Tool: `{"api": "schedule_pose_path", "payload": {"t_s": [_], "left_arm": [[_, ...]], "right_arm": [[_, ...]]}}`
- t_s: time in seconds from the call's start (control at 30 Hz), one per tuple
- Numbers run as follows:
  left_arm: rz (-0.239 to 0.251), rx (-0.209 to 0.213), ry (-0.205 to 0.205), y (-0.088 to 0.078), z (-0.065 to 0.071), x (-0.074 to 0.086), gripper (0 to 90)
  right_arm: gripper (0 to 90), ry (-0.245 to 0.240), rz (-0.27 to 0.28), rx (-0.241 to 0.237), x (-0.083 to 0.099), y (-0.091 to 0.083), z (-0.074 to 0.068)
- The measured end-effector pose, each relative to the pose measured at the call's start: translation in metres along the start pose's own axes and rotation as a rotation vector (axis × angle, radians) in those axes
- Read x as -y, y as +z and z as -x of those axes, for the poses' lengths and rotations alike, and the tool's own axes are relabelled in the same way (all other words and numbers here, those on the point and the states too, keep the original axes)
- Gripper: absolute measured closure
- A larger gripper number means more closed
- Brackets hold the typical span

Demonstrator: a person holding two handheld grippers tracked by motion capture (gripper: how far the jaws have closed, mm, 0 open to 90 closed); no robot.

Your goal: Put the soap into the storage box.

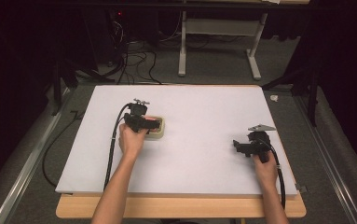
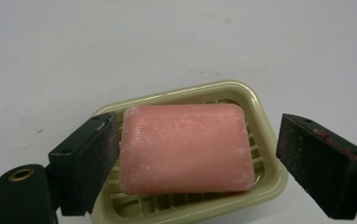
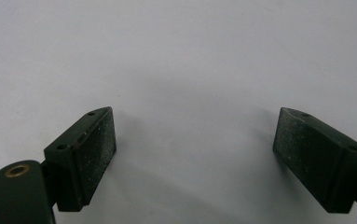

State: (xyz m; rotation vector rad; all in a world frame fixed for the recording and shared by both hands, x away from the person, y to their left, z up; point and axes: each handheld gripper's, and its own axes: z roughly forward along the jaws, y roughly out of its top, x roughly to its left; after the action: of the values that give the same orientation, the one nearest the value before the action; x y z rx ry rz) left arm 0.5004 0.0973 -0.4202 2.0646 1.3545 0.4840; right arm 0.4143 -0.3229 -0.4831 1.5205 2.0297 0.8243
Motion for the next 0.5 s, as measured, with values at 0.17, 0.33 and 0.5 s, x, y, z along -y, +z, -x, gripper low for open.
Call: {"api": "schedule_pose_path", "payload": {"t_s": [0.17, 0.33, 0.5], "left_arm": [[0.023, 0.004, 0.007, -0.008, 0.001, -0.001, 14.4], [0.039, 0.009, 0.012, -0.015, 0.001, 0.0, 14.4], [0.06, 0.016, 0.026, -0.024, 0.002, 0.002, 14.5]], "right_arm": [[13.7, 0.0, 0.0, 0.0, 0.0, 0.0, 0.0], [13.6, 0.0, 0.0, 0.0, 0.0, 0.0, 0.0], [13.6, 0.0, 0.0, 0.0, 0.0, 0.0, 0.0]]}}
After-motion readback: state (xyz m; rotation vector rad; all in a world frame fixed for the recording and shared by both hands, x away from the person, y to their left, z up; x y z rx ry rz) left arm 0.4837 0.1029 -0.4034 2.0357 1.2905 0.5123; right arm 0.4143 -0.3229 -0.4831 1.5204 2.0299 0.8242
